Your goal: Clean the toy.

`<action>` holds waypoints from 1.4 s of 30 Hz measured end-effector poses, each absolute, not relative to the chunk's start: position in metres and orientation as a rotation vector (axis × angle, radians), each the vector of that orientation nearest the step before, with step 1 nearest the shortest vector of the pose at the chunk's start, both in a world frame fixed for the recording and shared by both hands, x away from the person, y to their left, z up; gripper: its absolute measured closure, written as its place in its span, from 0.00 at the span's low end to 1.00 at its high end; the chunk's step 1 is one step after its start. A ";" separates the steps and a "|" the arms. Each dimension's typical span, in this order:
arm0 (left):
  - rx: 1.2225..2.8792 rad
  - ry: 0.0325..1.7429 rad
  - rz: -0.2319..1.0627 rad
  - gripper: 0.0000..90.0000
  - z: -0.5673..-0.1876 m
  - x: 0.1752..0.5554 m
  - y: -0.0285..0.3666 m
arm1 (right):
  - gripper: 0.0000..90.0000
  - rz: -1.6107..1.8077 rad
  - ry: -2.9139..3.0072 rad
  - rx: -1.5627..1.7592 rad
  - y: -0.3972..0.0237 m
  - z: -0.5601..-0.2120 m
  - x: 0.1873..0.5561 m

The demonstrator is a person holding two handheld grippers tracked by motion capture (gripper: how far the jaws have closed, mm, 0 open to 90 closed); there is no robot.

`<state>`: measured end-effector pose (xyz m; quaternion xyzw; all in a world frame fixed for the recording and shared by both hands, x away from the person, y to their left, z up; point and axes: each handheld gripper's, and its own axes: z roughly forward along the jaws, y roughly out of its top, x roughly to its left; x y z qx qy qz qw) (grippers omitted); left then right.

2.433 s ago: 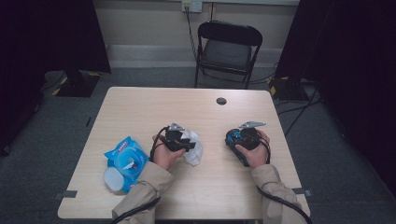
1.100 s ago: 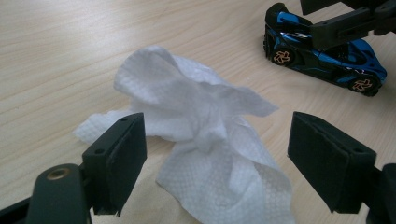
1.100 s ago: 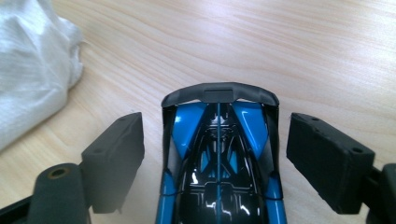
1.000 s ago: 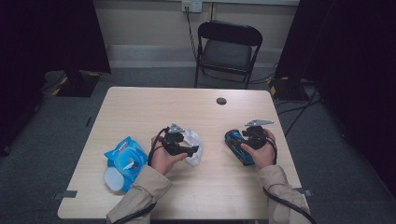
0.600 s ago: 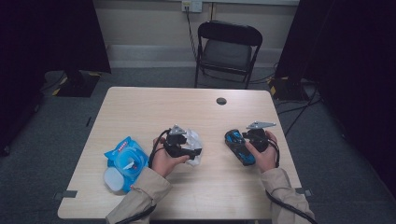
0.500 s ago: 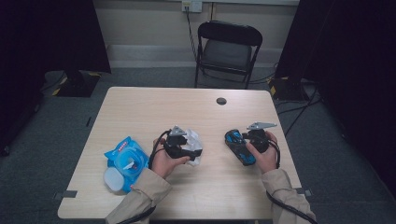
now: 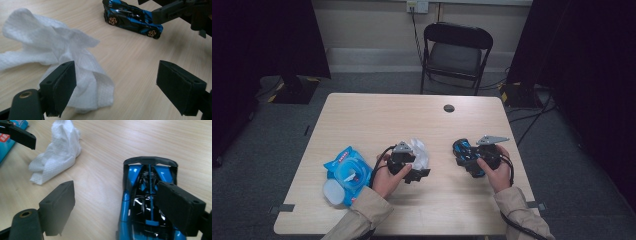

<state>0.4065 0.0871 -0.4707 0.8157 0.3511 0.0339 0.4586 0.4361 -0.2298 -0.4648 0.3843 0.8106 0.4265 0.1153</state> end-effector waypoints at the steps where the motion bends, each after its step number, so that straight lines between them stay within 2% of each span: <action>1: 2.015 0.857 0.081 0.18 -0.471 0.405 0.088 | 0.17 1.250 2.379 1.115 -0.229 -0.464 0.435; 42: 2.074 0.734 0.006 0.18 -0.486 0.353 0.094 | 0.16 1.288 2.540 0.955 -0.210 -0.482 0.372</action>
